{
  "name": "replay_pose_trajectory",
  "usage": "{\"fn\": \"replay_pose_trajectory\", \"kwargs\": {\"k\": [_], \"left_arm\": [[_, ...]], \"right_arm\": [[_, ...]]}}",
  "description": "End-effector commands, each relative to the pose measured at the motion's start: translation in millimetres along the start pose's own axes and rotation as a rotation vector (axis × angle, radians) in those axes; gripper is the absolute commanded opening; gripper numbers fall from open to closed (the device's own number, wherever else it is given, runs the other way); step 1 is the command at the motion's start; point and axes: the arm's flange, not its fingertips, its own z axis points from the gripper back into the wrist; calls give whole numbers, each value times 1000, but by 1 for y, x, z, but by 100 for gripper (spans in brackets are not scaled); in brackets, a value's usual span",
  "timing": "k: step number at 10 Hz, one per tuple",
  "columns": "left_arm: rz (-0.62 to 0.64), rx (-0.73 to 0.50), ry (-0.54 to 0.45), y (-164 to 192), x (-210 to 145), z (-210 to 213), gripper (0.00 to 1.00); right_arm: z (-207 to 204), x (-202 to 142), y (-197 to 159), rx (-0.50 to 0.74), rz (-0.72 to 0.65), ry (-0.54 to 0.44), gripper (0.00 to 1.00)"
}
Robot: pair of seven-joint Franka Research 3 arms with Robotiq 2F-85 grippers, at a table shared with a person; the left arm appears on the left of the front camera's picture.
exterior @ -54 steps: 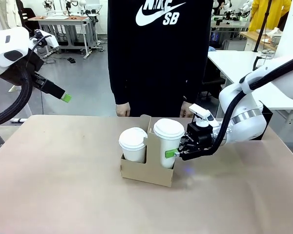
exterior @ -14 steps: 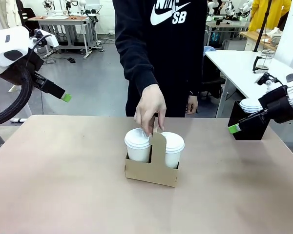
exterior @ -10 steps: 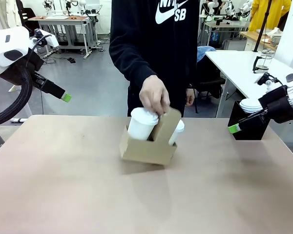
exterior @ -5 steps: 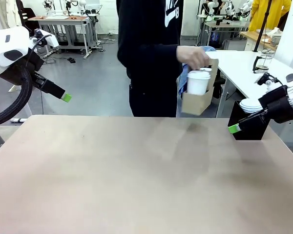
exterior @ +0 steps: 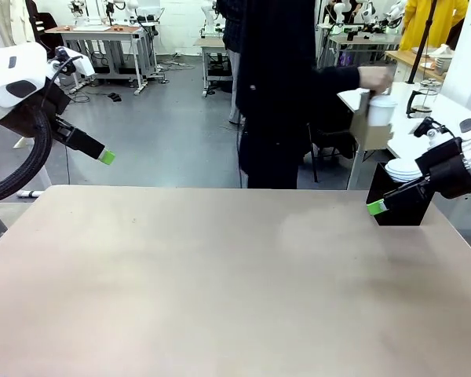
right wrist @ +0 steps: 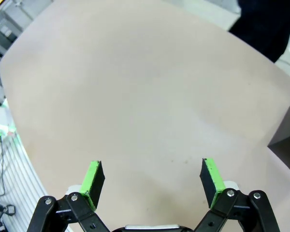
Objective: Pour a drink into a cup and package it in a carrier.
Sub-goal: Insert the held 600 ml Paper Cup into the Cup Carrier.
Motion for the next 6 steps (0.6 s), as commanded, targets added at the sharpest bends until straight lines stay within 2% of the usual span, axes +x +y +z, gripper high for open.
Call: {"fn": "replay_pose_trajectory", "kwargs": {"k": [1,6], "left_arm": [[13,-1,5,-1,-1,2,100],[13,-1,5,-1,-1,2,100]], "right_arm": [[-1,2,2,-5,8,-5,100],[-1,2,2,-5,8,-5,100]]}}
